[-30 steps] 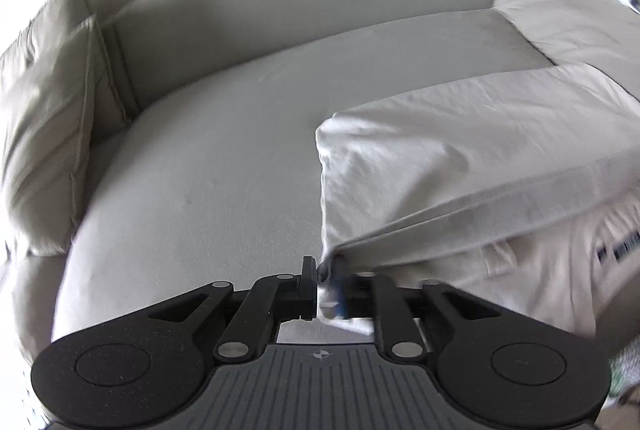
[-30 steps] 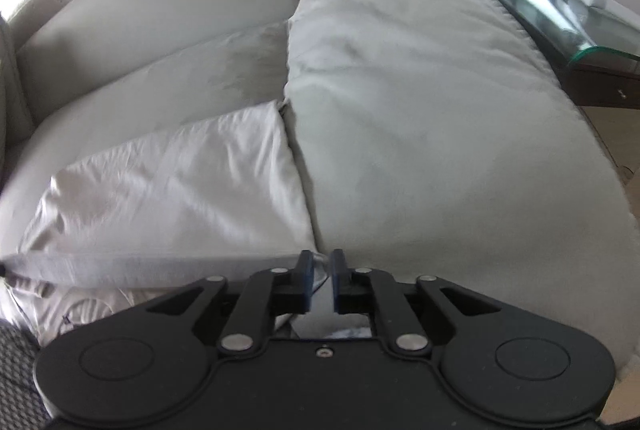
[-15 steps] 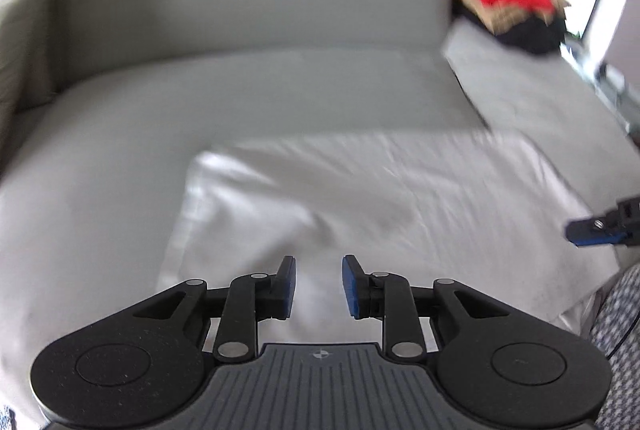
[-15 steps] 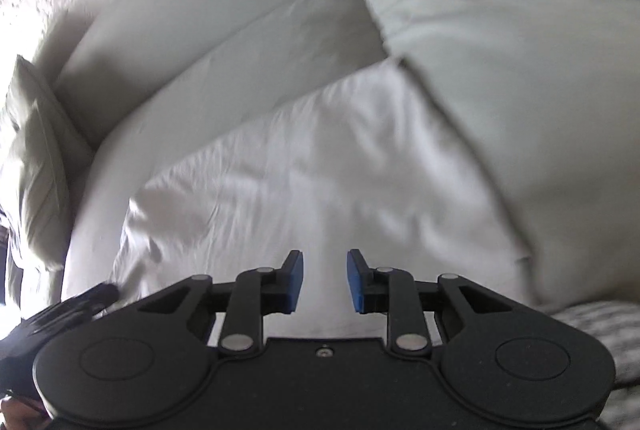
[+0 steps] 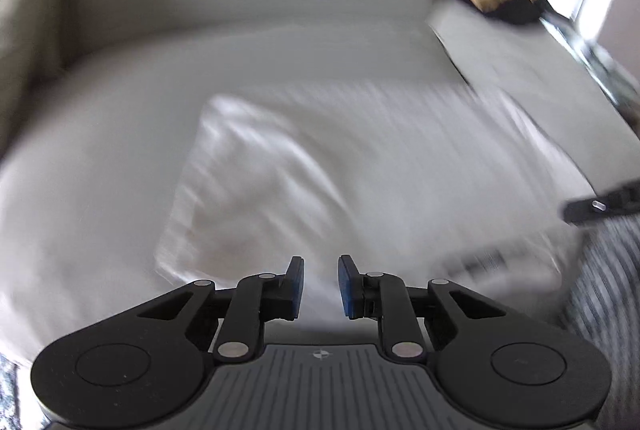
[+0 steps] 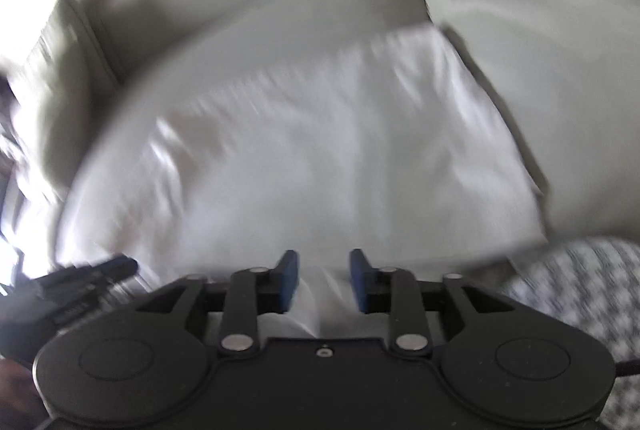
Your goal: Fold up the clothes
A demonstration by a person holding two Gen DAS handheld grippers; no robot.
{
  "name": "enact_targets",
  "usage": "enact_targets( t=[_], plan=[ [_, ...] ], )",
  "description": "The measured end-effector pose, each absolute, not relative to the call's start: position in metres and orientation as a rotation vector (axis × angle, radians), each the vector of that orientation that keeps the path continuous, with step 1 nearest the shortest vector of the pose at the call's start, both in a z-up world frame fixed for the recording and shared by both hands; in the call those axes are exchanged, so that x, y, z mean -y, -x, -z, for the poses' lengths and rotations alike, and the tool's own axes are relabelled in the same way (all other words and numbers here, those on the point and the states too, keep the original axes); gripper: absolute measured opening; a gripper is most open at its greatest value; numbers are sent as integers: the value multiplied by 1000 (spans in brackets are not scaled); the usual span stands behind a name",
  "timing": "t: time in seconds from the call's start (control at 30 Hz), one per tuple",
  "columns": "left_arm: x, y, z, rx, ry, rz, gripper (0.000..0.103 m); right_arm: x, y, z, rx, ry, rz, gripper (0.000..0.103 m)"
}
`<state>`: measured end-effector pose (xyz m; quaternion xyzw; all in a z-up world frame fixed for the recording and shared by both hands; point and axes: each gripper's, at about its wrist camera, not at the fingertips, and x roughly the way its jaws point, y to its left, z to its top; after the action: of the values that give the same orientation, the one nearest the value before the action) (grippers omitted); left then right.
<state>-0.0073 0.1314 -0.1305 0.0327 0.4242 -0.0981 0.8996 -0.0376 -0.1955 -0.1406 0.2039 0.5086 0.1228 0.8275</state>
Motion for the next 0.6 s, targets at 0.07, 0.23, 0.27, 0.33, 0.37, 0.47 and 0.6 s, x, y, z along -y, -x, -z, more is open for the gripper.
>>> enact_targets(
  t=[0.07,0.23,0.27,0.33,0.37,0.47,0.6],
  plan=[
    [-143,-3,119,-812,-32,138,34,189,26,134,-1031,-471,-275,33],
    [-166,-47,112,-775,57,45,34,165,-11,132,-984,-529,-303,42],
    [-170,-58,113,-781,76,37,33,160,-19,136,-997,-554,-307,42],
    [-179,-82,118,-794,124,36,32,151,-35,146,-1021,-598,-309,42],
    [-183,-94,120,-799,145,41,32,145,-44,151,-1032,-617,-309,42],
    [-200,-131,134,-822,227,53,28,131,-69,167,-1058,-656,-309,42],
    [-224,-169,167,-876,412,85,23,118,-90,191,-1087,-652,-292,42]
  ],
)
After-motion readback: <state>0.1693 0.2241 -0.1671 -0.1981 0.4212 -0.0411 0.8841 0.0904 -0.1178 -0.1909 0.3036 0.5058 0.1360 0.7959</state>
